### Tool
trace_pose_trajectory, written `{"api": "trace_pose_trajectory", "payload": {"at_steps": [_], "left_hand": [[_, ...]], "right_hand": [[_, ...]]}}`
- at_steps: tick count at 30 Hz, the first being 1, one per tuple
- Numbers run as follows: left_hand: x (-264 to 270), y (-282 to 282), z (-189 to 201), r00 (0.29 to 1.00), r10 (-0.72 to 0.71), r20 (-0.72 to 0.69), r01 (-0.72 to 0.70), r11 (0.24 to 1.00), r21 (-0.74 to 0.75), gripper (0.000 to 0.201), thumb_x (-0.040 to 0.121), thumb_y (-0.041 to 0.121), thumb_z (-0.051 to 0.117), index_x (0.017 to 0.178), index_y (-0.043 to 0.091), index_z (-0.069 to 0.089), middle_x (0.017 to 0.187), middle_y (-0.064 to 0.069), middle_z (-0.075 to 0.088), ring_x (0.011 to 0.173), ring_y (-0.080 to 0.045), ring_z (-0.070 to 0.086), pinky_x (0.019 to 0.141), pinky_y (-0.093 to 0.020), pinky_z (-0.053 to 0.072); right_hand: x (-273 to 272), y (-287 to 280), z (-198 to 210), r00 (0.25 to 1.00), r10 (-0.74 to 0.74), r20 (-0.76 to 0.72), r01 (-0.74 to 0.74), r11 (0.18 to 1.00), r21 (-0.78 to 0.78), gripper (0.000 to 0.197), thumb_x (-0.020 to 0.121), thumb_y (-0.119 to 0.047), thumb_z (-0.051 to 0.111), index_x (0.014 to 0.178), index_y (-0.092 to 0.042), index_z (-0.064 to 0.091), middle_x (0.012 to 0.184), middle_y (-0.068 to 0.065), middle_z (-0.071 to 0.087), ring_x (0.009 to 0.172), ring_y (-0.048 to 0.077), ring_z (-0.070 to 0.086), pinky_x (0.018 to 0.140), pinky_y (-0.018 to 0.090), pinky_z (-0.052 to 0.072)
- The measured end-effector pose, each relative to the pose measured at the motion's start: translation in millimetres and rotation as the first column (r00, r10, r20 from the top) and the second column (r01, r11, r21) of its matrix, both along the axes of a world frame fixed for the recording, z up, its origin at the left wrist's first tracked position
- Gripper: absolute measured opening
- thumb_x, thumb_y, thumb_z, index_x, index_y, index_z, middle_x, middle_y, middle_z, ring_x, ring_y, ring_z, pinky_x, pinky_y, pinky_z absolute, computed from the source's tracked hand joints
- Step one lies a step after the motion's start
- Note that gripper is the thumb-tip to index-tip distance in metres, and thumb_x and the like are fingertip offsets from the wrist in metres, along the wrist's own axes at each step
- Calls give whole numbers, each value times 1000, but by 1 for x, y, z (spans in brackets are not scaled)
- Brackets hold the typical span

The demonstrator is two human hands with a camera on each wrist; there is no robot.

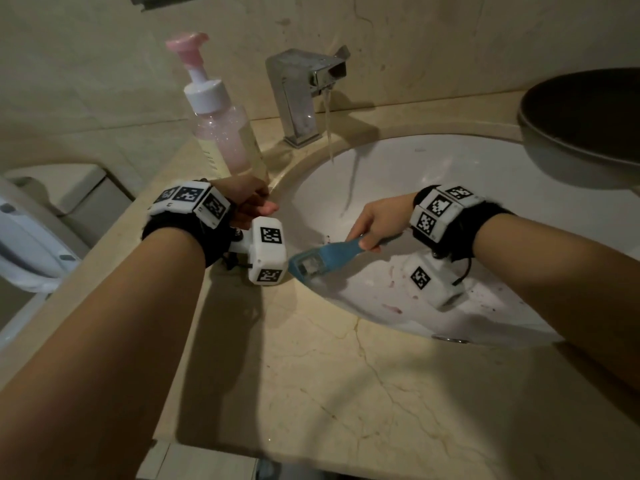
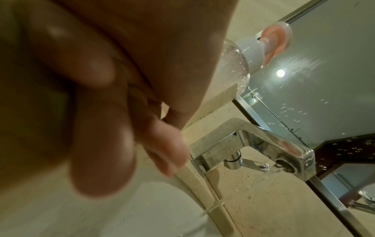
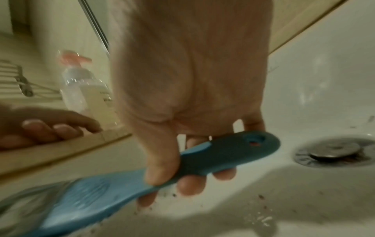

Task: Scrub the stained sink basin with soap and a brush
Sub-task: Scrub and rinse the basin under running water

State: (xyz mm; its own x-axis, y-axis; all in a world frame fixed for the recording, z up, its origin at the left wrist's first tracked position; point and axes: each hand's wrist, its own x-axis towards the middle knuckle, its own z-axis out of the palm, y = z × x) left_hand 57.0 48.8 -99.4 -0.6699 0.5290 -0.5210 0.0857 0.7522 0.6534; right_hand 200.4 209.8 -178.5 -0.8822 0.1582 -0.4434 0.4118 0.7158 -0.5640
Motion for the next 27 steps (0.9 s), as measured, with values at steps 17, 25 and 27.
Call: {"api": "trace_pose_trajectory", "payload": {"at_steps": [17,25,27], "left_hand": [[-11,3,-5,1000,-5,9,6,999,-53,41,93,27,35,57,11,48,28,6,41,36,-7,31,34,-11,23],[-3,1,-1,1000,-8,-11,8,999,-47,39,94,25,34,60,12,49,25,4,42,18,-4,31,31,-3,24],[-1,1,0,1000,-2,-22,2,999,-38,39,94,25,35,61,11,50,24,4,41,17,-4,31,30,-2,24]], "right_hand": [[10,-6,3,980,-32,197,18,997,71,34,93,-2,45,122,-11,63,64,1,59,55,7,47,53,8,39],[17,7,12,991,-121,61,115,989,94,31,92,-3,47,116,-8,67,56,-1,52,49,10,43,54,19,36],[16,-1,16,991,-34,130,46,995,-92,30,93,-2,48,115,-10,66,54,-2,55,51,9,45,55,17,38]]}}
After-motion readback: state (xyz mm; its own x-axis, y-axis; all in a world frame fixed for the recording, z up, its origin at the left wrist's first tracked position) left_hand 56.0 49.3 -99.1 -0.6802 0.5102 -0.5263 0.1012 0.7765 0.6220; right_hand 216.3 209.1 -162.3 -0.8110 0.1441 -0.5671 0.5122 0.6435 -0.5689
